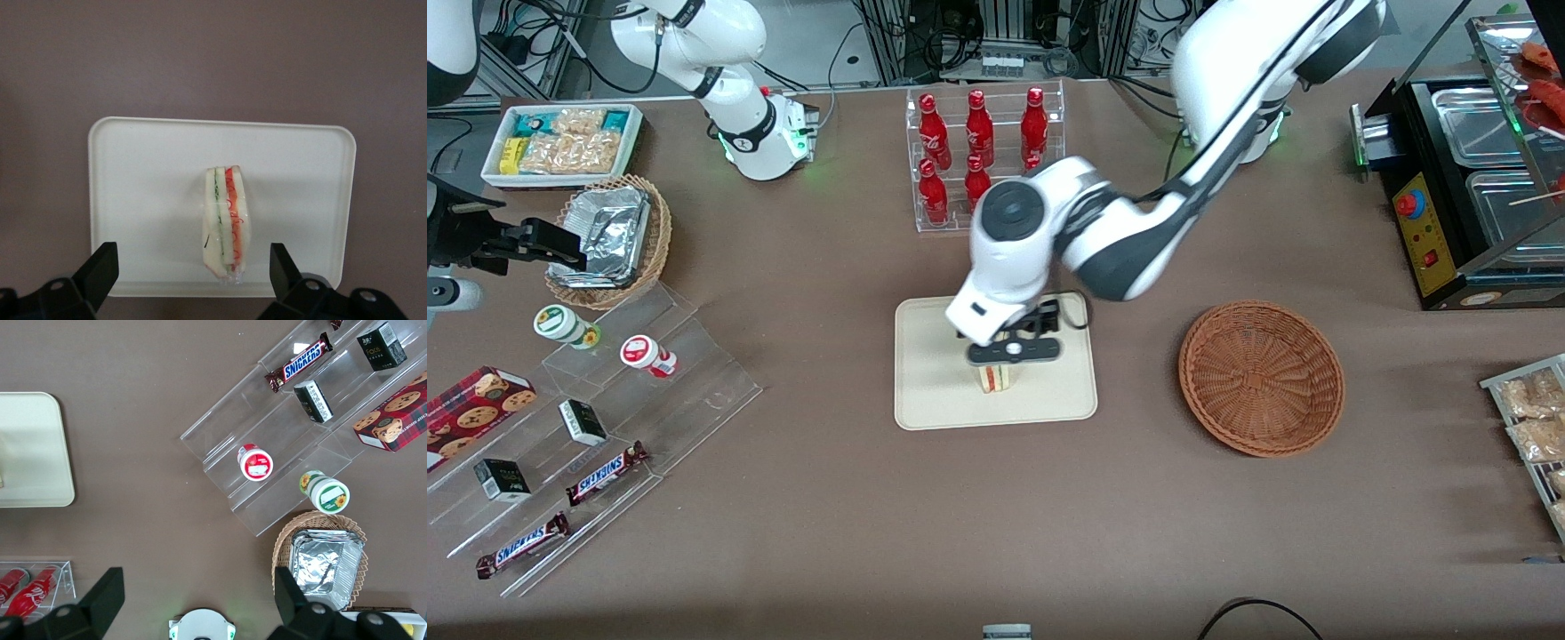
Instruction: Place sandwich from basket to tray
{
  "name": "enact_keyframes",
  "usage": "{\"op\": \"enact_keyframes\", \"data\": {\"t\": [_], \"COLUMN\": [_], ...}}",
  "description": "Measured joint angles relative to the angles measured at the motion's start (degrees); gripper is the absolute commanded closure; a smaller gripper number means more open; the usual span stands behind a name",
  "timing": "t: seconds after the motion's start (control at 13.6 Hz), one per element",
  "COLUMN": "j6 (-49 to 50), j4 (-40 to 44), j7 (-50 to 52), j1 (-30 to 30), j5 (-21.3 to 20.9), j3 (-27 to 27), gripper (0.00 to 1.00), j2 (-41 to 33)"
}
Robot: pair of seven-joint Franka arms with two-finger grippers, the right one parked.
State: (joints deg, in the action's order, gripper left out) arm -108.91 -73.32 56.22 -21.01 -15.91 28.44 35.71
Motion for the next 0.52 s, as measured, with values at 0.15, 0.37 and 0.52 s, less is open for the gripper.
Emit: {"op": "enact_keyframes", "data": {"t": [0.15, 0.37, 0.52], "j6": [6.8, 15.1, 18.1], "j4": [-0.1, -2.0, -4.8], "j7": [-0.7, -10.0, -19.1], "j1": [4.3, 12.3, 18.8], "j5": [1.9, 4.9, 6.9], "j3": [0.0, -0.1, -0.1], "gripper": [0.00, 0.00, 0.00], "j2": [-5.8, -13.2, -17.7]}}
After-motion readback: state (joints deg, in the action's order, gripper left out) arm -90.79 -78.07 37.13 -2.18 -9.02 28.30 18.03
